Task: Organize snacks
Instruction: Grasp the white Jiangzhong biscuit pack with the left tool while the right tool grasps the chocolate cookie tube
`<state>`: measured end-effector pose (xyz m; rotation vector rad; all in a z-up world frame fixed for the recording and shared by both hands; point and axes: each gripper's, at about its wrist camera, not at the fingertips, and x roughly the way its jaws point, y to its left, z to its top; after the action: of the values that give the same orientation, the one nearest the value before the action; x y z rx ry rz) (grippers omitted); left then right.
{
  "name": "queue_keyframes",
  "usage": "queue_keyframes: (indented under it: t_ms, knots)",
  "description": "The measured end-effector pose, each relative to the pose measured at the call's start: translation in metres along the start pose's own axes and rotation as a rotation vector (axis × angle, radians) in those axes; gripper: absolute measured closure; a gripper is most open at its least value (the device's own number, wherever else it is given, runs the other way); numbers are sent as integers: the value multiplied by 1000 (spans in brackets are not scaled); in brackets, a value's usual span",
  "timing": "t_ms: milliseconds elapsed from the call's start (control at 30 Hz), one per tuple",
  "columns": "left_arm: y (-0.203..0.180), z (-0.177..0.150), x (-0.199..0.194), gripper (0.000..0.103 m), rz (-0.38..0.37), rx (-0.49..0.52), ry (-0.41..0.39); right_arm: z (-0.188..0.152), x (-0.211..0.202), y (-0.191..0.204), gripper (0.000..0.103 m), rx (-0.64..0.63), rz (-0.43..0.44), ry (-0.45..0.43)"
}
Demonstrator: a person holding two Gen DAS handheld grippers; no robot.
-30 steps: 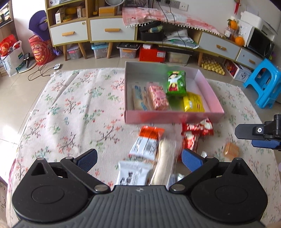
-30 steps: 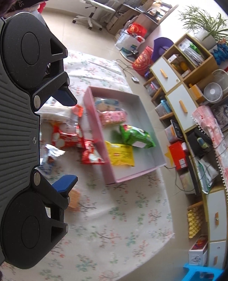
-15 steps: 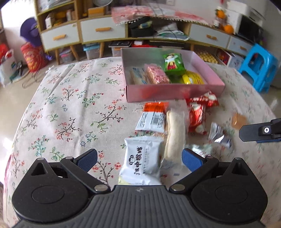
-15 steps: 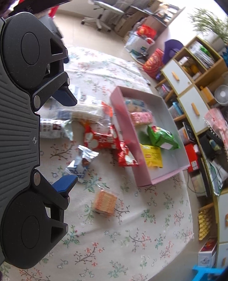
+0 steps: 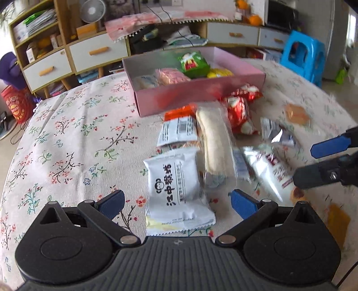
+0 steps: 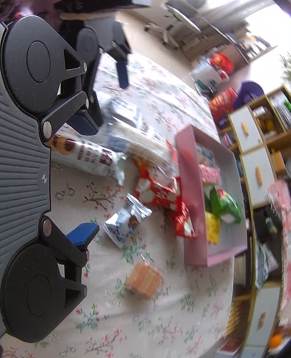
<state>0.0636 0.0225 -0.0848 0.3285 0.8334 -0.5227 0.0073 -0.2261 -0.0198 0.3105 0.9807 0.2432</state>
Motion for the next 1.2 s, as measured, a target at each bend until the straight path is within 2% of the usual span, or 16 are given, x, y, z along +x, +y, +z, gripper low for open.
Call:
queue_keyframes:
  t_ms: [100,267,367,467,567,833,1033,1167,1200]
  knots:
    - [3,-2,2,2,-10,4,7,-6,4,6,16,-45,26,18]
    - [19,-4,0,2,-6,-14,21,-16,15,17,16,-118,22,71]
    - [35,-6,0,4,-9,-49,37,-19,16,20,16,-166,8,64]
    - [46,-8,-2,6,25,-59,37,-20,15,20,16,-178,1,64]
    - [50,-9,-6,12,51,-58,28,-17,14,16,16,-161,-18,68]
    - [47,-2,0,22,-3,-61,17,-17,14,16,16,-153,-30,63]
    - [40,3,1,34,-9,-65,12,-18,15,24,16,-170,-13,63]
    - [37,5,0,44,-10,-71,17,-18,16,26,18,-185,-27,54]
    - [37,5,0,45,-5,-73,19,-18,16,26,23,-188,-31,50]
